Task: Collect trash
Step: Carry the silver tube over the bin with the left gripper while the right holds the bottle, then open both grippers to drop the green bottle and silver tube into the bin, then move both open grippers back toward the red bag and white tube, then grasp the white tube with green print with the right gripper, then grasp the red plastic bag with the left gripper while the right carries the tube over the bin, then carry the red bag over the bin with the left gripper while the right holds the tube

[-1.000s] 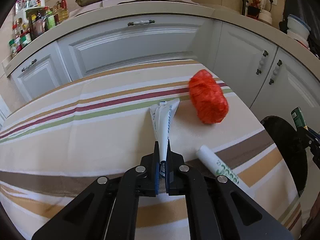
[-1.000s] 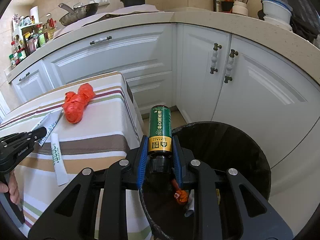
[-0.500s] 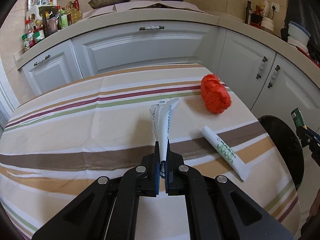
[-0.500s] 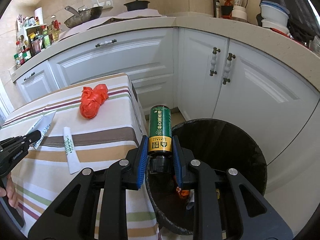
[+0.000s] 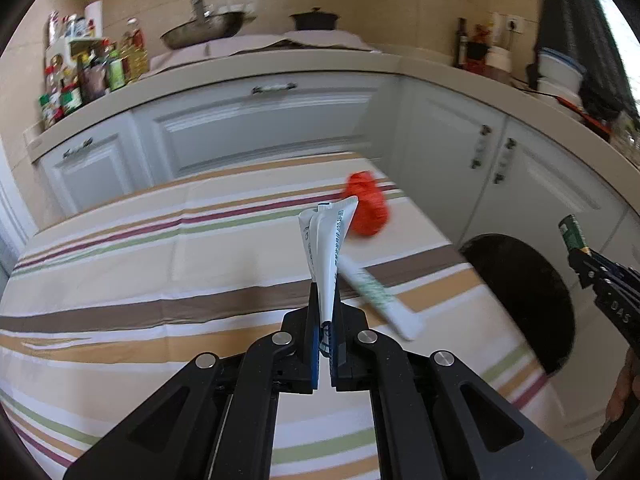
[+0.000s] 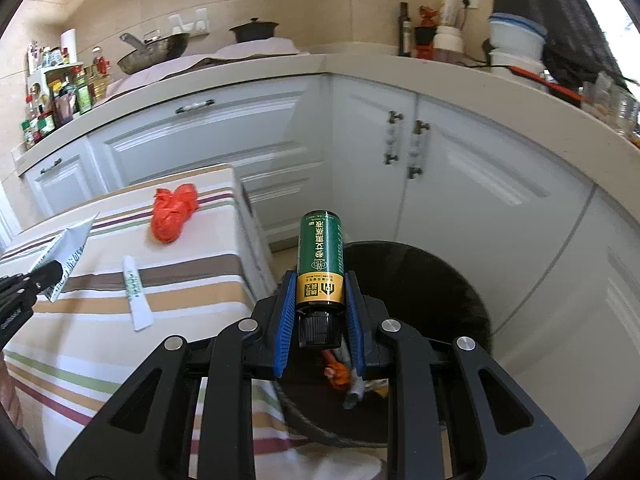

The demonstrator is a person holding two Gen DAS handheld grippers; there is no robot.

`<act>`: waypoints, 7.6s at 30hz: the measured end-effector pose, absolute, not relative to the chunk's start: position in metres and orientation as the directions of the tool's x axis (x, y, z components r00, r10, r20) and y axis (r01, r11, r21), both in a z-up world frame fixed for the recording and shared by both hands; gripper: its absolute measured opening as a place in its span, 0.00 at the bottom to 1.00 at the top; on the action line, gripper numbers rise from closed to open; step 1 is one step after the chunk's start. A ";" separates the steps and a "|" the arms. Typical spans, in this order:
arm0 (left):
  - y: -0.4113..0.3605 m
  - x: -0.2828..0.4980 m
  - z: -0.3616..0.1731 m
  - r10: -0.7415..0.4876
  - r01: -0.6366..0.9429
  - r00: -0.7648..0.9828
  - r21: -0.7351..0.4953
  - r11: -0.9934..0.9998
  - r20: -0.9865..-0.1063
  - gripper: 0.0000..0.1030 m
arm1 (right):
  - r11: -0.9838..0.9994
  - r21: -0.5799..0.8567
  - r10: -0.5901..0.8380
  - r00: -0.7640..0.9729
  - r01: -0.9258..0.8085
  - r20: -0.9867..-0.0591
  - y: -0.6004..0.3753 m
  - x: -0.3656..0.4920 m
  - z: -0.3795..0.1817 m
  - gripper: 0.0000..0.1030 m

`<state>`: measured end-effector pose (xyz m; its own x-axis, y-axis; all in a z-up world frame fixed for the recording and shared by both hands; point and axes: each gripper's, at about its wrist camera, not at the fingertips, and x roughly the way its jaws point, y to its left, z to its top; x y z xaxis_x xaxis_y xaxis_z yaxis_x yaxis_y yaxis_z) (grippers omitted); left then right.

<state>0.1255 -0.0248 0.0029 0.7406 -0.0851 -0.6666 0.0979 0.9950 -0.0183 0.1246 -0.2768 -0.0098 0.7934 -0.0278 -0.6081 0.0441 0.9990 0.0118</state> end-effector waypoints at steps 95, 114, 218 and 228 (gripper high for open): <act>0.128 0.119 -0.036 0.162 -0.267 0.677 -0.034 0.963 -0.718 0.63 | 0.937 -0.054 0.171 0.589 -0.344 -0.790 -0.102 0.184 -0.066 0.17; 0.050 0.150 -0.023 0.026 -0.088 0.712 -0.053 0.995 -0.701 0.63 | 0.984 -0.025 0.108 0.698 -0.177 -0.708 -0.179 0.188 -0.035 0.16; -0.104 0.088 -0.003 -0.152 0.219 0.736 0.020 0.976 -0.659 0.38 | 0.993 0.044 -0.055 0.770 0.106 -0.635 -0.313 0.076 -0.013 0.16; -0.129 0.088 -0.004 -0.185 0.261 0.741 0.023 0.965 -0.646 0.38 | 0.990 0.031 -0.091 0.787 0.139 -0.611 -0.327 0.071 -0.015 0.16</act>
<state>0.0881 -0.1289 -0.0041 0.7406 -0.1849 -0.6460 0.2608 0.9651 0.0229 0.0713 -0.3269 -0.0145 0.7865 -0.0913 -0.6108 0.1388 0.9898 0.0307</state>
